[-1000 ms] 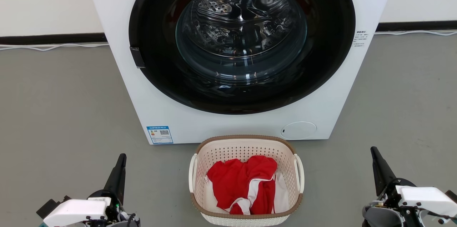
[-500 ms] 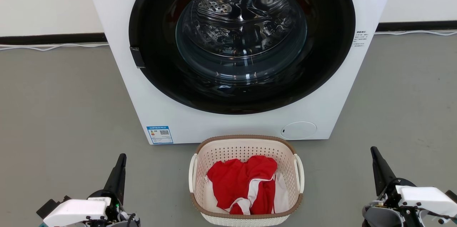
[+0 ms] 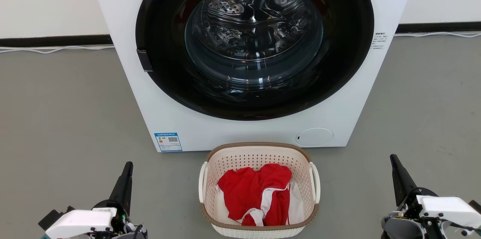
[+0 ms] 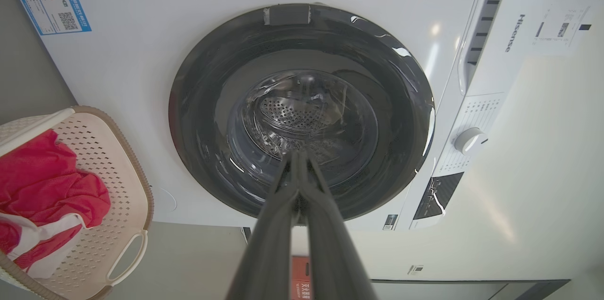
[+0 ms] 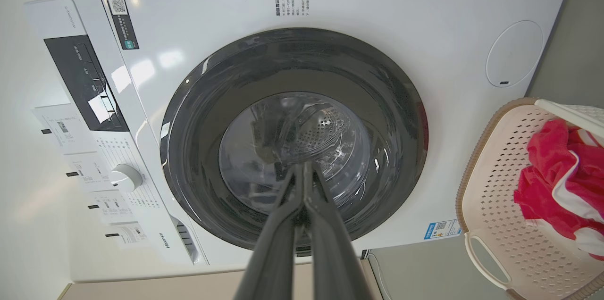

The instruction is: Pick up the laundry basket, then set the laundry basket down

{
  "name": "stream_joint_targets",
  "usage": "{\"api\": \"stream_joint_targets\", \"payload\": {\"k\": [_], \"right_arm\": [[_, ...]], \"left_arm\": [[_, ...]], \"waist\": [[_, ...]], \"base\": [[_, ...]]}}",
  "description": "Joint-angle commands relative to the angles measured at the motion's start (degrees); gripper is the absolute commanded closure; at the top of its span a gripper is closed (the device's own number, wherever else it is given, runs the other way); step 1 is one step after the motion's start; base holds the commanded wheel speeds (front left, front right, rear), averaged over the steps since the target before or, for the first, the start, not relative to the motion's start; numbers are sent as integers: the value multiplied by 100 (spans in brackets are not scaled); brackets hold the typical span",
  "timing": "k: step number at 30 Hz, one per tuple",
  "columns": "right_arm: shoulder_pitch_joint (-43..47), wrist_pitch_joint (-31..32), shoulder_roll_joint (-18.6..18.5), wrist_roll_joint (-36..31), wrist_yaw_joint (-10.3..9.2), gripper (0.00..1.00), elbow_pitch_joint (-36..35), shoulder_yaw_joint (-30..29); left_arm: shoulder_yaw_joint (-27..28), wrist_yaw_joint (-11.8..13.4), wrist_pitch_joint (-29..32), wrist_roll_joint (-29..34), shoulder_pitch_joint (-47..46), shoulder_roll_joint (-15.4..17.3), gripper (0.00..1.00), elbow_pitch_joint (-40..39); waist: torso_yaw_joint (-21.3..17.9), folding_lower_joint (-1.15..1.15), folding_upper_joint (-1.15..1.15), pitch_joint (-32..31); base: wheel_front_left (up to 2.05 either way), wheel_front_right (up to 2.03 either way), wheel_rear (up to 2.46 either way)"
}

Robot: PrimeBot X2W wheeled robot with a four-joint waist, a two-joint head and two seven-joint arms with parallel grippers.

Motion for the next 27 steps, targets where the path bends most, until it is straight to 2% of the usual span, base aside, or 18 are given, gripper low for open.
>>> {"api": "stream_joint_targets", "payload": {"k": [1, 27], "right_arm": [[-234, 43, -22, 36, 42, 100, -166, 104], [-234, 43, -22, 37, 42, 100, -166, 104]], "left_arm": [[180, -42, 37, -26, -320, 60, 100, -166], [179, -42, 36, -27, -320, 60, 100, -166]], "waist": [[0, 0, 0, 0], [0, 0, 0, 0]], "base": [[0, 0, 0], [0, 0, 0]]}}
